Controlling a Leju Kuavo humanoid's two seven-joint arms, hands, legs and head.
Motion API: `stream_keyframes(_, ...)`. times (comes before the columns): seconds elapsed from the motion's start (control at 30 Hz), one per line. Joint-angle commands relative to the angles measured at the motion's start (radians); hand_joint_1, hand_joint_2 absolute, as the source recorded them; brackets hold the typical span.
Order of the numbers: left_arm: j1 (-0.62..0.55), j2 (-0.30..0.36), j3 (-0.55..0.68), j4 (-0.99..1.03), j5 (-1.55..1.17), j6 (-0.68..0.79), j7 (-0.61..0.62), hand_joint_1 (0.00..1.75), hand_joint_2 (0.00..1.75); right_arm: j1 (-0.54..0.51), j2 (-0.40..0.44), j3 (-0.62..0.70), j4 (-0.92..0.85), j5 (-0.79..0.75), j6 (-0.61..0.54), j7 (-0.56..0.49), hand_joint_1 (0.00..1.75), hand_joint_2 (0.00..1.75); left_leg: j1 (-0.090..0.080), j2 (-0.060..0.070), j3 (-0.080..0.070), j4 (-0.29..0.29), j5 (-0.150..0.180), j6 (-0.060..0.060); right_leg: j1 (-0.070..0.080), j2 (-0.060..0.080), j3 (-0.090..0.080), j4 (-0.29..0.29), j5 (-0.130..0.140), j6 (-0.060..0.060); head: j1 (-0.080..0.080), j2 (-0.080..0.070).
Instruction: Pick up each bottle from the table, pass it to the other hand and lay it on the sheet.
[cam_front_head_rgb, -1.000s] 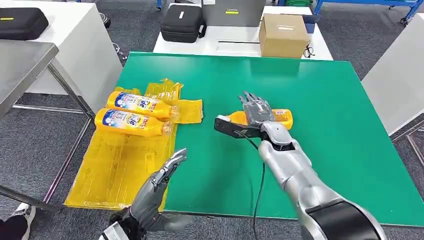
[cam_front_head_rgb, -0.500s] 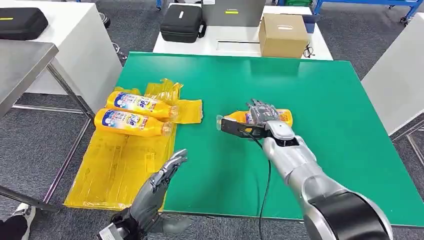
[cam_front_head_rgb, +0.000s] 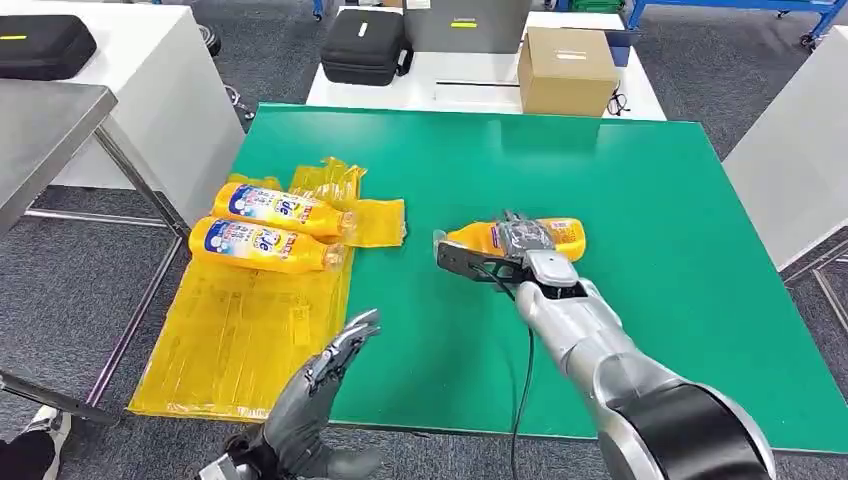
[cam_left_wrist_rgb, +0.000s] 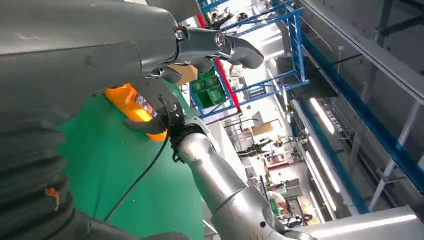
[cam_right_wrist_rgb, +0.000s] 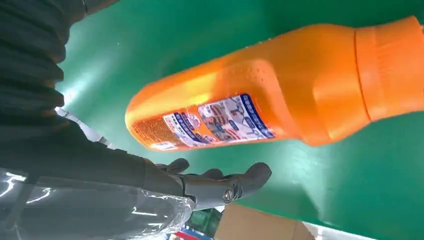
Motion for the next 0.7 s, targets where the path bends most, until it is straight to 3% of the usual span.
stream_keyframes(0.03, -0.013, 0.016, -0.029, 0.035, 0.019, -0.015, -0.023, 0.00, 1.75, -0.047, -0.004, -0.058, 0.091, -0.006, -0.009, 0.035, 0.00, 1.75, 0.000, -0.001, 0.003, 0.000, -0.001, -0.001, 0.000, -0.001, 0.003, 0.000, -0.001, -0.001, 0.000, 0.000)
stream_keyframes(0.57, -0.051, 0.010, -0.023, 0.078, 0.040, -0.035, -0.023, 0.00, 1.75, -0.036, -0.016, -0.080, 0.102, 0.003, 0.093, 0.060, 0.03, 1.75, 0.001, -0.002, 0.004, 0.000, -0.001, -0.001, 0.001, -0.002, 0.004, -0.001, -0.001, -0.002, 0.000, 0.000)
stream_keyframes(0.6, -0.056, 0.008, -0.022, 0.079, 0.042, -0.037, -0.023, 0.00, 1.75, -0.037, -0.016, -0.078, 0.099, 0.007, 0.099, 0.058, 0.47, 1.75, 0.000, -0.002, 0.002, -0.001, 0.000, -0.001, 0.000, -0.002, 0.002, -0.001, -0.001, -0.001, 0.000, 0.000)
stream_keyframes(0.63, -0.057, 0.006, -0.020, 0.080, 0.044, -0.038, -0.023, 0.00, 1.75, -0.037, -0.015, -0.078, 0.097, 0.006, 0.099, 0.052, 1.13, 1.75, 0.001, -0.002, 0.004, -0.001, -0.001, -0.001, 0.001, -0.002, 0.004, -0.001, -0.001, -0.002, 0.000, 0.000)
stream_keyframes(0.67, -0.059, 0.005, -0.019, 0.080, 0.045, -0.038, -0.023, 0.00, 1.75, -0.037, -0.014, -0.078, 0.096, 0.007, 0.100, 0.050, 1.45, 1.75, 0.000, -0.002, 0.003, 0.000, -0.001, -0.001, 0.000, -0.002, 0.003, -0.001, -0.001, -0.001, 0.000, 0.000)
stream_keyframes(0.7, -0.059, 0.005, -0.019, 0.080, 0.045, -0.038, -0.023, 0.00, 1.75, -0.037, -0.014, -0.078, 0.096, 0.007, 0.100, 0.050, 1.45, 1.75, 0.000, -0.002, 0.003, 0.000, -0.001, -0.001, 0.000, -0.002, 0.003, -0.001, -0.001, -0.001, 0.000, 0.000)
